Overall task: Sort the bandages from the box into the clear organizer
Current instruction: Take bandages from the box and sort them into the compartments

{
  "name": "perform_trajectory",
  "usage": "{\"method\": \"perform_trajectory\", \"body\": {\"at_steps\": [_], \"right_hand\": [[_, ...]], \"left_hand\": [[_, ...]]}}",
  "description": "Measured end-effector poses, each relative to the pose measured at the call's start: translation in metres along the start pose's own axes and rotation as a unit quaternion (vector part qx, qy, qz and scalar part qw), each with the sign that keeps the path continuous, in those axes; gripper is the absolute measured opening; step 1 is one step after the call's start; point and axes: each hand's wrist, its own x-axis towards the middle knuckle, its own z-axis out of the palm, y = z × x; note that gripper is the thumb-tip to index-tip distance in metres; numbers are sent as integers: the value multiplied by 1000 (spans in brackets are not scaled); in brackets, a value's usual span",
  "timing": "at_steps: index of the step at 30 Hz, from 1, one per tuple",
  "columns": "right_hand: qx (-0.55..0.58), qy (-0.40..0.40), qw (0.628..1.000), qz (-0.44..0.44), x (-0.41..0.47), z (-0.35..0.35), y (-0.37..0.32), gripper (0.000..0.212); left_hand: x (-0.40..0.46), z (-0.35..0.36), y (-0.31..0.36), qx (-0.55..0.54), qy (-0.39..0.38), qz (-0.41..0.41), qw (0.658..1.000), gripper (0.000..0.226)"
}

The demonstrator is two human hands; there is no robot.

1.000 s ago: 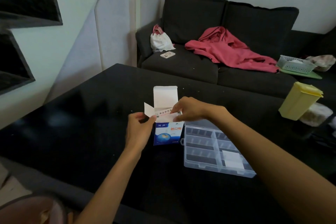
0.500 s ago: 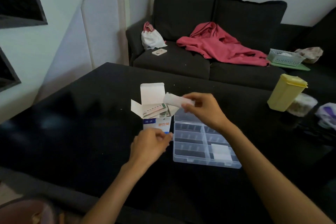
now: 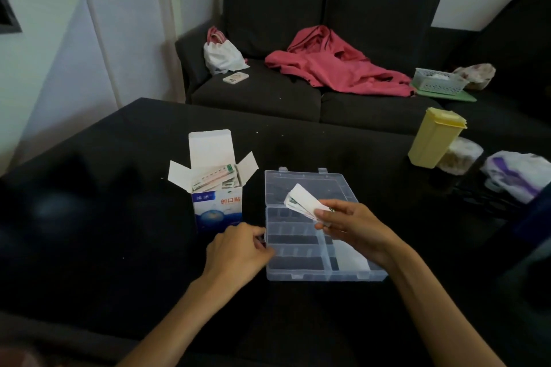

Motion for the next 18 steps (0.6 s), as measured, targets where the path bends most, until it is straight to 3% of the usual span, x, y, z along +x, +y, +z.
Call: {"method": "perform_trajectory", "body": {"at_steps": [3, 5, 8, 10, 15, 18], "right_hand": [[23, -2, 999, 29, -3, -1, 3, 7], [30, -14, 999, 33, -5, 0, 3, 9], [35, -46, 998, 33, -5, 7, 2, 15], [27, -57, 998, 25, -4, 15, 2, 15], [-38, -31, 998, -34, 1, 26, 6, 13], [-136, 53, 986, -76, 11, 20, 3, 19]], "left_hand": [[-5, -9, 8, 32, 54, 9, 998, 39], [-2, -16, 14, -68, 70, 11, 995, 47], [4, -23, 24, -326, -47, 11, 944, 49], [5, -21, 27, -408, -91, 14, 908, 40], [8, -20, 14, -469, -38, -41, 882, 21], [12, -21, 7, -430, 9, -25, 902, 23]]}}
